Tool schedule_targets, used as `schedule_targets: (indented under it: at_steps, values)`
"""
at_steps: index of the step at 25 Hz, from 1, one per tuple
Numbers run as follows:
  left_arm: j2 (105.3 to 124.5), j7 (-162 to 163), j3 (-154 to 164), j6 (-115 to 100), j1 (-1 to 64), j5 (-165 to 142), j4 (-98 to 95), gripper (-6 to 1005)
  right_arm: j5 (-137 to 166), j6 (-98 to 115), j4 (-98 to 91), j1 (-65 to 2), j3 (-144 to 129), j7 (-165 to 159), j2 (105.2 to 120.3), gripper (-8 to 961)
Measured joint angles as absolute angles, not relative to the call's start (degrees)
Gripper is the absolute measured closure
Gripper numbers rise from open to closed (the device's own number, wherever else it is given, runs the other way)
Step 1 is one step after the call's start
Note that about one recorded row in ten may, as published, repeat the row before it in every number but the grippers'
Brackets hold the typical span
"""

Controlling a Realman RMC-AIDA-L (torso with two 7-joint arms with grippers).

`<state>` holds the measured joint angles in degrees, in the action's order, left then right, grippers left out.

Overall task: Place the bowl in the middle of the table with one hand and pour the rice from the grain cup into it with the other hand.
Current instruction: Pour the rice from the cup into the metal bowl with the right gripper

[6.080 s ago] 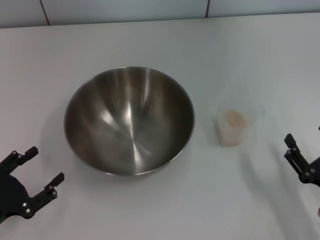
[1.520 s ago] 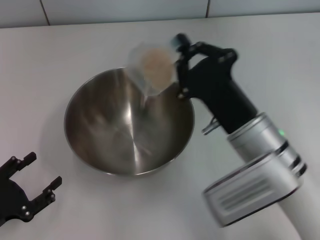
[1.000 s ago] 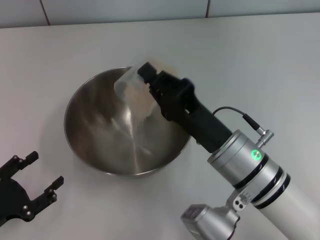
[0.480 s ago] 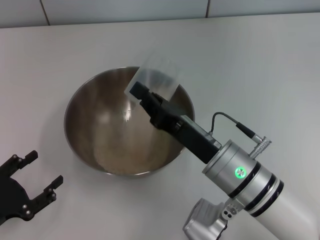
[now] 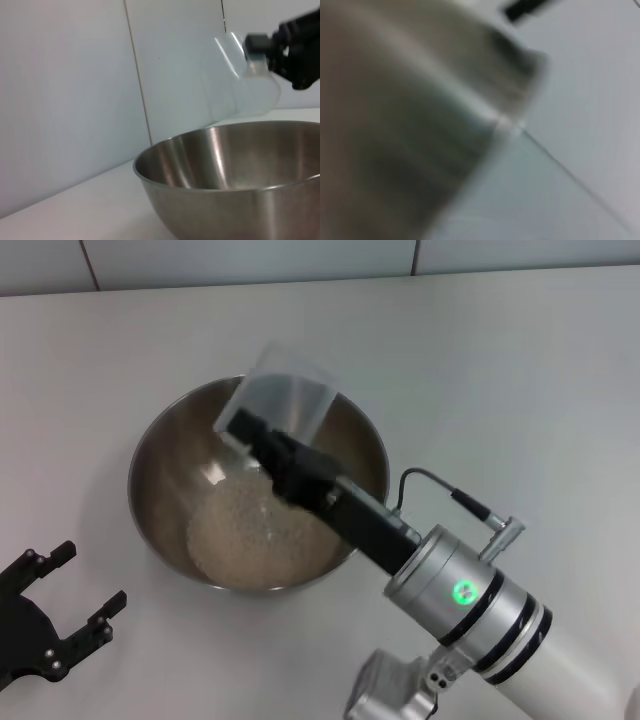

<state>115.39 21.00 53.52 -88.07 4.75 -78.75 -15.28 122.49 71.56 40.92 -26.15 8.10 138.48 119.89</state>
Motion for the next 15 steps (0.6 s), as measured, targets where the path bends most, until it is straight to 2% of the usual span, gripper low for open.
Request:
schedule_targets:
  at_steps: [5,6,8,15]
  values:
    - [115.37,21.01,53.52,-88.08,4.88,-78.75,-15.25,244,121.43,75.37,46.05,-22.87,12.00,109.26,119.88,952]
    - [115.34,21.00,53.52,-88.07,4.97,-78.75,-15.10,244,119.97,75.82,49.09,-20.53,14.93,96.52,119.88,952]
    - [115.34,21.01,53.52,-88.08,4.99,-78.75,-15.10,244,118.93,75.90,50.20,-19.79,15.78,92.20,119.88,952]
    - [115.40,21.01,53.52,-88.07,5.01,-78.75,-15.03,244,113.92,76.30,49.93,-17.24,20.37,46.04,119.23,952]
